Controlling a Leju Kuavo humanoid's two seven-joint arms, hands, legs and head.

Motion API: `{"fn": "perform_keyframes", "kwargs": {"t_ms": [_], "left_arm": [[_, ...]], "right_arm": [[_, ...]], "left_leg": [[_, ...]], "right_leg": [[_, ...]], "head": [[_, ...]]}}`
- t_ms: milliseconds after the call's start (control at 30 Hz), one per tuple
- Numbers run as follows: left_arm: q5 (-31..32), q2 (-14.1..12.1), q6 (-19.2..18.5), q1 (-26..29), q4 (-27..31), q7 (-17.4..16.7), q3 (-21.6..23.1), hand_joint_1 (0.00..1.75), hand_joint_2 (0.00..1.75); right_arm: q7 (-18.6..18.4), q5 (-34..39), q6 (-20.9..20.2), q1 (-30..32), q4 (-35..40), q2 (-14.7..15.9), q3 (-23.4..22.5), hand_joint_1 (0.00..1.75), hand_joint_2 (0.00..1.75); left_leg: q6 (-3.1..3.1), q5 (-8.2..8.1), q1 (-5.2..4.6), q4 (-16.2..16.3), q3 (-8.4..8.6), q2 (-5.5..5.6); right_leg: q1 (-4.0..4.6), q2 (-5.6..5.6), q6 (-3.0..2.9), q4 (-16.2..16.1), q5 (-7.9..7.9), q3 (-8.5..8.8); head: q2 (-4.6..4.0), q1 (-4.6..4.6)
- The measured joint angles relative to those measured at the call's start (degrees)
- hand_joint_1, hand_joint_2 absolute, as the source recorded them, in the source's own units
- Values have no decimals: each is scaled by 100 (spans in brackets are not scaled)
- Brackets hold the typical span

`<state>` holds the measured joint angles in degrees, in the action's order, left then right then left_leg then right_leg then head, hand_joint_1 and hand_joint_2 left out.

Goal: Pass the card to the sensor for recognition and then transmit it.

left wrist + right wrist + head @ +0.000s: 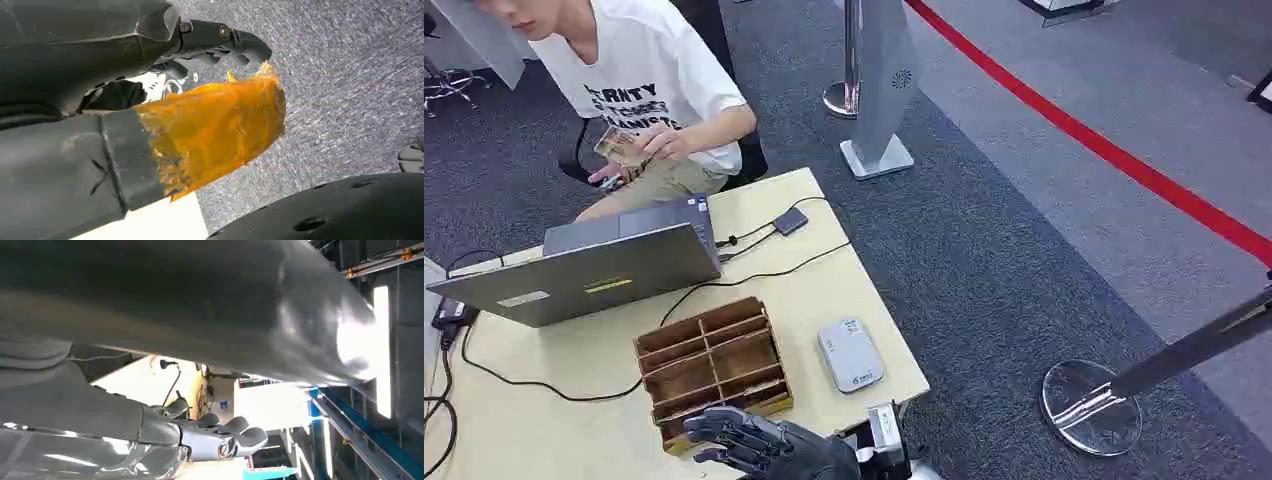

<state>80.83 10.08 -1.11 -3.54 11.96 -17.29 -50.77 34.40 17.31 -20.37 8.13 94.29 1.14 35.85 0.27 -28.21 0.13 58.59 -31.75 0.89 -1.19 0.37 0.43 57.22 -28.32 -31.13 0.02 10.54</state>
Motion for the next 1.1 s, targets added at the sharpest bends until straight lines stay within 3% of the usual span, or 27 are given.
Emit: {"fn": "perform_keyframes", "kwargs": {"t_ms": [333,367,500,567,800,1100], "left_arm": [[31,0,-17,0,0,-22,0,0,0],[33,0,-17,0,0,-22,0,0,0],[42,0,-20,0,2,-22,0,0,0],[48,0,-20,0,2,-22,0,0,0],[96,-7,-20,1,0,26,0,0,0],[218,-37,-98,1,2,127,0,0,0]], "right_arm": [[-39,55,-81,-24,-35,2,4,0,0],[-66,103,-101,-30,-46,2,2,0,175],[-83,199,-127,-49,-70,4,0,0,175],[-133,70,64,-61,-70,7,-22,0,175],[-361,-1710,1734,-220,247,7,-400,0,175],[-837,-3551,3704,-1049,546,15,-531,0,175]], "left_leg": [[0,0,0,0,0,0],[0,0,0,0,0,0],[0,0,0,0,0,0],[0,0,0,0,0,0],[-4,3,0,0,0,-1],[-8,10,0,0,1,-2]], "right_leg": [[0,0,0,0,0,0],[0,0,0,0,0,0],[0,0,0,0,0,0],[0,0,0,0,0,0],[0,1,0,0,3,0],[1,5,-4,1,10,-1]], "head": [[0,0],[0,0],[0,0],[0,0],[0,0],[0,-2]]}}
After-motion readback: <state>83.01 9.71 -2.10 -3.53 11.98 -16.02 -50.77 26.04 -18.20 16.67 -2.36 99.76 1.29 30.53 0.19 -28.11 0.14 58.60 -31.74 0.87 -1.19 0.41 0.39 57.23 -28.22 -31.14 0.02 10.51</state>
